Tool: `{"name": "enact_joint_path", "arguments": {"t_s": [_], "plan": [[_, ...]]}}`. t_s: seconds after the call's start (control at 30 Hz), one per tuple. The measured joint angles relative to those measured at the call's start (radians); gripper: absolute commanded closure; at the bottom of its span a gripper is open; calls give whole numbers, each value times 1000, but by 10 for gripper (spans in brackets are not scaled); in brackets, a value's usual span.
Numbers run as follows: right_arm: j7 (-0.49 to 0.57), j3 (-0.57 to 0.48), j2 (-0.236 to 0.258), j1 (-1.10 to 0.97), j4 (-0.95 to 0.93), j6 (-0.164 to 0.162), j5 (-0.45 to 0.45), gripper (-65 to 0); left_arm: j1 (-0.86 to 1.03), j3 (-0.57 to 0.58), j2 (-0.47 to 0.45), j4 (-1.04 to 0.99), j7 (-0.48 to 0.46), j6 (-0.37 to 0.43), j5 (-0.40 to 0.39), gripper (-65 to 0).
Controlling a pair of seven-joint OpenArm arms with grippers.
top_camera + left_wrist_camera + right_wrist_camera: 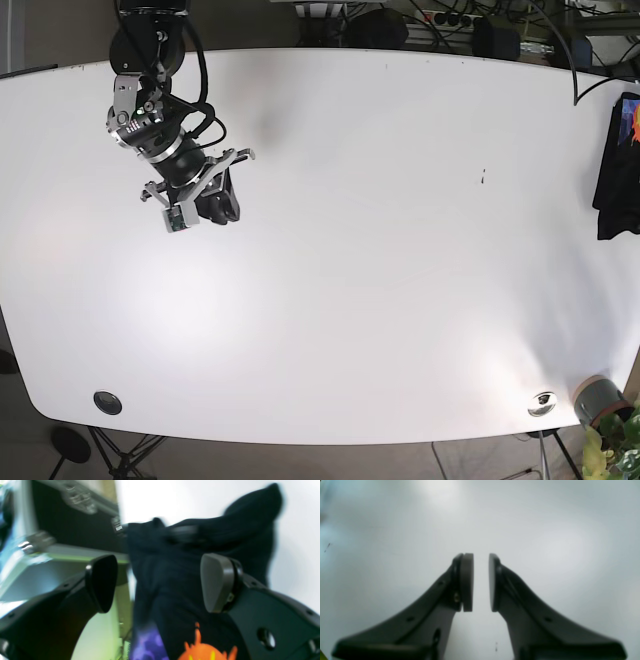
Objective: Fold the T-shirt properly
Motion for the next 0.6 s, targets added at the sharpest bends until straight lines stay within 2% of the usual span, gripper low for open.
{"name": "enact_joint_path", "arguments": {"t_s": [0.2,0.37,0.6], "plan": [[12,-1,21,2,-1,3,-24,-94,14,-17,180,209,-24,-36,-16,-472],[35,3,27,2,-2,-3,-197,-94,20,-17,305,307,-11,-10,12,-471],[218,2,22,-9,-42,8,-330,-94,24,39,541,451,-5,50,220,-474]]}}
